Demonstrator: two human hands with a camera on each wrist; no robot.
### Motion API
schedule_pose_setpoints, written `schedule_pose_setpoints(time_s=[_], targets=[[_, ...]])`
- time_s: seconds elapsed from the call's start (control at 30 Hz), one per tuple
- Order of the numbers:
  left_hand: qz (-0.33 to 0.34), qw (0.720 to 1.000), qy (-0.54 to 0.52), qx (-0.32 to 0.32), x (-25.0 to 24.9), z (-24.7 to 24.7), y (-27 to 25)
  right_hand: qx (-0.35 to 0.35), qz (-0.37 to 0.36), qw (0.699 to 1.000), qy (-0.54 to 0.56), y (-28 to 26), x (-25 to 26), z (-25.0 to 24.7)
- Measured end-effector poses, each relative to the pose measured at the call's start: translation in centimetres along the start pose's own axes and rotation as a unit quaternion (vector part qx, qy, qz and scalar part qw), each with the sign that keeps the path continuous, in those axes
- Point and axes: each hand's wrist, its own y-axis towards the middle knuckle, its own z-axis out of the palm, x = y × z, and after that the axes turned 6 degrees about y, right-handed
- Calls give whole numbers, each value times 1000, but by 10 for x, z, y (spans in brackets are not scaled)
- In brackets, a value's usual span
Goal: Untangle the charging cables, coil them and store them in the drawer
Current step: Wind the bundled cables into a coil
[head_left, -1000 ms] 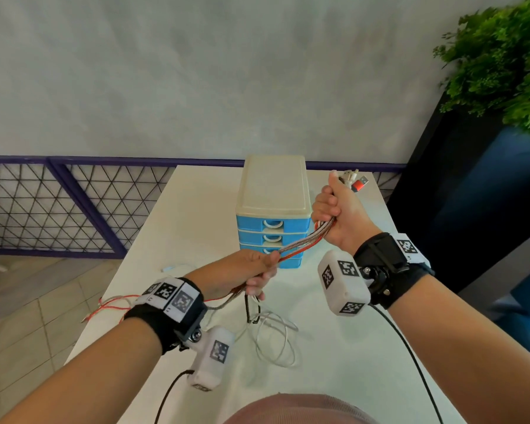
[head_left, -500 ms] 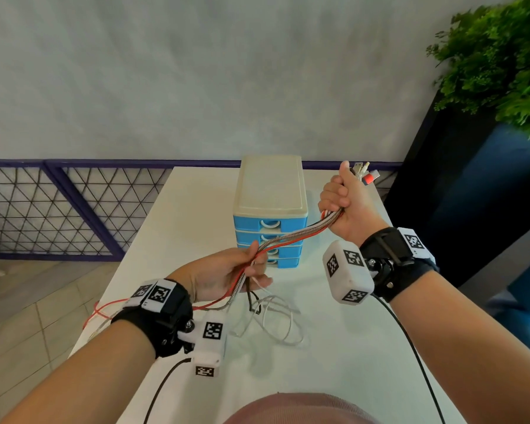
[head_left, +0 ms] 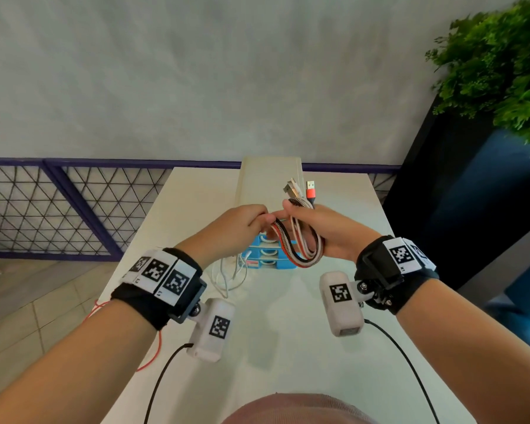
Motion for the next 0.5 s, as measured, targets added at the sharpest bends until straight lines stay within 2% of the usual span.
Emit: schedule_pose_setpoints(time_s=[0.13,0.23,0.4,0.43,0.5], targets=[[-6,1000,-2,-3,-4,0,0,63,59,994,71,-2,-6,8],[-11,1000,9,-10,-4,2,0,104,78,986,106,-4,-10,12],[-2,1000,3,-11,-1,4,4,82,49,986,134,-6,-14,18],[-12,999,-29,-10,0,5,5,71,41,987,139,-5,-15,18],[-51,985,-165,-16,2,5,7,49,21,990,130,-4,-18,17]])
